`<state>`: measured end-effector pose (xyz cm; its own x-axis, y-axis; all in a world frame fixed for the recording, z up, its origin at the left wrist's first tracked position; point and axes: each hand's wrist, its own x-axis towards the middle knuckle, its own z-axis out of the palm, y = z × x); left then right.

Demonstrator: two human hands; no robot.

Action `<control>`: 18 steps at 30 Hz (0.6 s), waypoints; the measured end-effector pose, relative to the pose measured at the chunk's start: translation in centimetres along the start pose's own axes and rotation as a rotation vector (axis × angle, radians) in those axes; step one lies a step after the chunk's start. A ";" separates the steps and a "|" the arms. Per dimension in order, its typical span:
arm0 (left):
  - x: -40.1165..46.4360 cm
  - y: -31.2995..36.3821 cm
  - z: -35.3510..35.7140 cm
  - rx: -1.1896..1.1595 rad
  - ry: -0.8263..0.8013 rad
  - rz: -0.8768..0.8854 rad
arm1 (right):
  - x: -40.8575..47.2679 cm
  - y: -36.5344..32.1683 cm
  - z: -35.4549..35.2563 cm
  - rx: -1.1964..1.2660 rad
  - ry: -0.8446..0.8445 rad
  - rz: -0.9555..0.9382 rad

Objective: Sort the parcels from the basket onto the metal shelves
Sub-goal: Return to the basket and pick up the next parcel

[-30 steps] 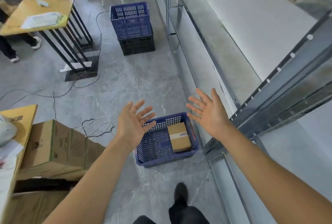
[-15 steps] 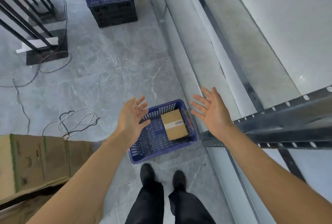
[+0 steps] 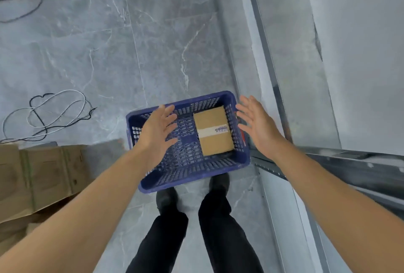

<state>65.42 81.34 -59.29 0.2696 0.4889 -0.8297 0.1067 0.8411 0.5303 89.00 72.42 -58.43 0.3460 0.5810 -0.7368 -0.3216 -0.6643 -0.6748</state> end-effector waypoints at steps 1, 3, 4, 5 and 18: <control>1.9 -1.3 0.1 0.002 0.006 -0.016 | 1.9 1.1 0.0 -0.028 -0.003 0.022; 5.6 -3.9 0.3 0.004 0.020 -0.045 | 5.8 3.8 0.0 -0.088 -0.018 0.069; 7.4 -5.3 0.4 0.007 0.033 -0.061 | 7.7 5.4 0.0 -0.116 -0.019 0.098; 9.1 -6.6 0.5 0.013 0.050 -0.076 | 9.4 6.8 0.0 -0.139 -0.013 0.125; 25.3 -17.6 0.1 0.014 0.126 -0.207 | 24.8 19.2 -0.7 -0.342 0.032 0.278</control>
<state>70.49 78.92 -89.59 0.1196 0.3317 -0.9358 0.1610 0.9236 0.3480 92.03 73.71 -89.63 0.3160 0.3473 -0.8829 -0.0978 -0.9137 -0.3945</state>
